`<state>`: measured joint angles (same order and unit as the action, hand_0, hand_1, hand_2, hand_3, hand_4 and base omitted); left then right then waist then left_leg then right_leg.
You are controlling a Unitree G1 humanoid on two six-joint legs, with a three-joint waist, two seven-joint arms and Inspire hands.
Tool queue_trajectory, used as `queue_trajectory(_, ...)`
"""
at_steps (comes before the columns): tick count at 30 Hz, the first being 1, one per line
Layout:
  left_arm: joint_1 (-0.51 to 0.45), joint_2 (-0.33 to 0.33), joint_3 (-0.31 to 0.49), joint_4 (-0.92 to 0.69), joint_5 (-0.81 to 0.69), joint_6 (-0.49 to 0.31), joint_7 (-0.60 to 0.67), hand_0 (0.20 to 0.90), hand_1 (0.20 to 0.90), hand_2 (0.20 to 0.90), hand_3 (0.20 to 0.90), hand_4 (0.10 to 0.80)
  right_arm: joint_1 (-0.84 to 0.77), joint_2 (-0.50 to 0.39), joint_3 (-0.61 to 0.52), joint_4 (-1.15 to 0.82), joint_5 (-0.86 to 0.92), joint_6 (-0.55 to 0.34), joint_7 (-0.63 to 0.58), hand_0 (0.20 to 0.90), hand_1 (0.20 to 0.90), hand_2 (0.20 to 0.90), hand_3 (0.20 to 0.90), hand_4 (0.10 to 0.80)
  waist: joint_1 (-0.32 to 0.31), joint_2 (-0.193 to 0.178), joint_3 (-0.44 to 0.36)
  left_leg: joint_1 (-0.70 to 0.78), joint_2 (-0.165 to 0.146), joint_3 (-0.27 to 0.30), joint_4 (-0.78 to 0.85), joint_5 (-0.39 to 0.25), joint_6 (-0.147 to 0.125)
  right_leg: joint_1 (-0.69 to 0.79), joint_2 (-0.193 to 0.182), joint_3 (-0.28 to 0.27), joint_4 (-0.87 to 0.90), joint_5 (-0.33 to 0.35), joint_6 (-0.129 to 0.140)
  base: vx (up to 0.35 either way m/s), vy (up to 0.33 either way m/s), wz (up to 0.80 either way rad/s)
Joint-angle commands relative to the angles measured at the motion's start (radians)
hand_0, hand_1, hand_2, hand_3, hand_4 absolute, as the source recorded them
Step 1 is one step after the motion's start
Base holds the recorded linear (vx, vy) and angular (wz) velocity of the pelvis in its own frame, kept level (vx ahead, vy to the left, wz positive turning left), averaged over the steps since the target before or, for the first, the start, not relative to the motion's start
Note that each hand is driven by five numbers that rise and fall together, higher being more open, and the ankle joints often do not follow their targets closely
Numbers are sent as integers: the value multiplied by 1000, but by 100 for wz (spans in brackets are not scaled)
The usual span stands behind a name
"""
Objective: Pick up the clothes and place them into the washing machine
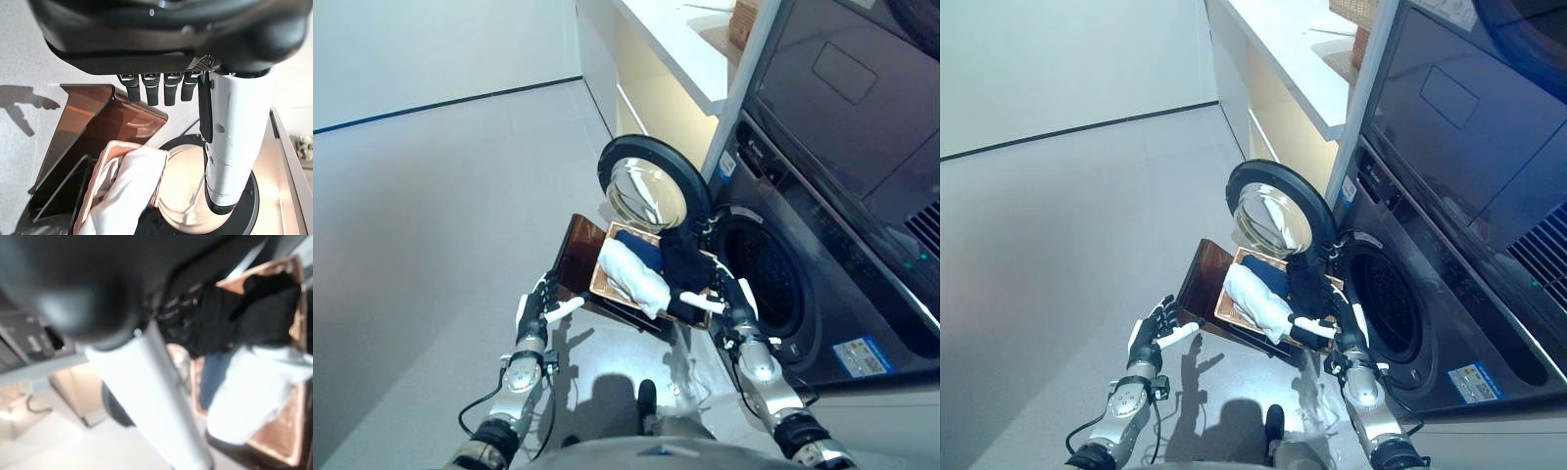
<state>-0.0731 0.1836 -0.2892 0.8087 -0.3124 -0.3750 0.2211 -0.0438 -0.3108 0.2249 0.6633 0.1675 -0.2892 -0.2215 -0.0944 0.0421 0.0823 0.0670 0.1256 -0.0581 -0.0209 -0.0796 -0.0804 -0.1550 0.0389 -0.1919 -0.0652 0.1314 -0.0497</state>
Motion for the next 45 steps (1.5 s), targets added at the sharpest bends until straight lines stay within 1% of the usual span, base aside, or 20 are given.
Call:
queue_trajectory(1, -70, 32, 8, -26, 17, -88, 22, 900, 900, 900, 900, 800, -39, -3, -41, -37, 17, -95, -35, 900, 900, 900, 900, 800, 7, -55, -28, 35, -82, 52, 170, 62, 29, -28, -41, 105, 111, -86, 84, 100, -135, 7)
queue_trajectory(2, -73, 31, 4, -25, 17, -87, 14, 900, 900, 900, 900, 800, -19, -10, -58, -39, 19, -99, -38, 900, 900, 900, 900, 800, 10, -68, -11, -7, -97, 84, 283, 60, 26, 10, -45, 103, 112, -95, 75, 62, -87, 7)
queue_trajectory(5, -81, 28, -3, -12, 11, -86, 9, 900, 900, 900, 900, 800, -16, -8, -74, -34, 20, -101, -50, 900, 900, 900, 900, 800, 10, -78, -9, -34, -93, 110, 284, 59, 35, 37, -51, 100, 105, -102, 76, 82, -112, 8)
queue_trajectory(6, -92, 29, -10, -3, 18, -84, 19, 900, 900, 900, 900, 800, -23, -10, -88, -23, 31, -104, -61, 900, 900, 900, 900, 800, 17, -93, -11, -96, -104, 99, 242, 23, 54, 37, -63, 108, 105, -112, 84, 34, -61, -8)
queue_trajectory(8, -101, 31, -13, -2, 23, -80, 28, 900, 900, 900, 900, 800, -31, -11, -91, -11, 34, -107, -68, 900, 900, 900, 900, 800, 23, -111, -5, -153, -121, 71, 219, -18, 67, 43, -70, 122, 109, -118, 84, 44, -54, -19)
queue_trajectory(10, -108, 35, -14, -5, 20, -80, 34, 900, 900, 900, 900, 800, -43, -13, -81, -2, 33, -109, -75, 900, 900, 900, 900, 800, 30, -117, 4, -189, -128, 40, 189, 2, 62, 55, -65, 139, 108, -118, 84, 45, -4, -27)
queue_trajectory(13, -119, 41, -17, -3, 22, -83, 39, 900, 900, 900, 900, 800, -55, -7, -76, 5, 40, -111, -81, 900, 900, 900, 900, 800, 32, -109, 11, -215, -113, 40, 120, 64, 51, 67, -57, 147, 106, -122, 88, 40, 54, -13)
queue_trajectory(14, -119, 41, -17, -3, 22, -83, 39, 900, 900, 900, 900, 800, -55, -7, -76, 5, 40, -111, -81, 900, 900, 900, 900, 800, 33, -109, 12, -214, -113, 40, 118, 64, 51, 68, -58, 148, 106, -122, 88, 73, 116, -25)
queue_trajectory(16, -128, 47, -18, 1, 28, -83, 47, 900, 900, 900, 900, 800, -62, -4, -71, 14, 43, -111, -89, 900, 900, 900, 900, 800, 38, -92, 17, -224, -97, 19, 50, 121, 42, 82, -50, 157, 113, -137, 91, 101, 167, -28)
queue_trajectory(19, -132, 45, -20, 0, 28, -83, 46, 900, 900, 900, 900, 800, -61, -2, -79, 27, 48, -110, -95, 900, 900, 900, 900, 800, 40, -71, 14, -223, -104, 23, 17, 142, 42, 110, -55, 167, 111, -153, 99, 107, 181, -12)
queue_trajectory(20, -132, 45, -20, -1, 28, -83, 46, 900, 900, 900, 900, 800, -61, -2, -79, 27, 48, -110, -95, 900, 900, 900, 900, 800, 41, -72, 14, -222, -104, 23, 17, 142, 42, 111, -56, 167, 110, -153, 99, 158, 260, -15)
queue_trajectory(24, -131, 59, -15, -12, 31, -91, 56, 900, 900, 900, 900, 800, -67, 15, -83, 42, 59, -100, -88, 900, 900, 900, 900, 800, 48, -61, -6, -193, -138, 45, 8, 111, 72, 137, -101, 186, 114, -161, 133, 162, 260, -12)
queue_trajectory(26, -132, 66, -11, -20, 32, -92, 59, 900, 900, 900, 900, 800, -76, 18, -73, 40, 57, -95, -85, 900, 900, 900, 900, 800, 54, -62, -6, -197, -144, 53, 18, 101, 79, 133, -110, 195, 119, -158, 139, 76, 192, -28)
queue_trajectory(27, -134, 80, -5, -24, 40, -94, 66, 900, 900, 900, 900, 800, -96, 27, -51, 40, 52, -92, -80, 900, 900, 900, 900, 800, 65, -64, -1, -206, -153, 71, 35, 89, 89, 125, -123, 208, 123, -146, 151, 103, 286, -48)
queue_trajectory(31, -138, 95, -1, -12, 37, -96, 67, 900, 900, 900, 900, 800, -113, 45, -32, 40, 52, -83, -73, 900, 900, 900, 900, 800, 80, -67, -6, -207, -167, 90, 40, 70, 108, 116, -145, 216, 119, -117, 171, 87, 208, -25)
queue_trajectory(37, -119, 96, 4, -21, 38, -95, 57, 900, 900, 900, 900, 800, -103, 51, -41, 23, 47, -76, -74, 900, 900, 900, 900, 800, 76, -68, -12, -196, -199, 95, 52, 38, 133, 112, -176, 225, 148, -74, 187, 81, 158, -6)
queue_trajectory(42, -116, 106, 14, -50, 38, -93, 54, 900, 900, 900, 900, 800, -101, 51, -41, -17, 50, -79, -75, 900, 900, 900, 900, 800, 61, -56, 6, -174, -229, 90, 80, 6, 164, 82, -197, 232, 286, -45, 170, 67, 160, -1)
queue_trajectory(43, -116, 106, 14, -50, 38, -93, 54, 900, 900, 900, 900, 800, -101, 51, -41, -17, 50, -79, -75, 900, 900, 900, 900, 800, 62, -56, 6, -174, -229, 91, 81, 6, 164, 81, -197, 233, 287, -46, 170, 16, 143, -15)
queue_trajectory(44, -113, 113, 19, -62, 42, -93, 55, 900, 900, 900, 900, 800, -111, 53, -32, -23, 49, -79, -73, 900, 900, 900, 900, 800, 62, -50, 23, -168, -233, 96, 92, -3, 172, 56, -203, 208, 349, -48, 154, 3, 134, -34)
queue_trajectory(45, -115, 116, 24, -56, 43, -92, 57, 900, 900, 900, 900, 800, -119, 59, -25, -21, 49, -79, -72, 900, 900, 900, 900, 800, 69, -47, 32, -165, -230, 110, 99, -11, 173, 51, -217, 161, 355, -59, 148, 3, 134, -33)
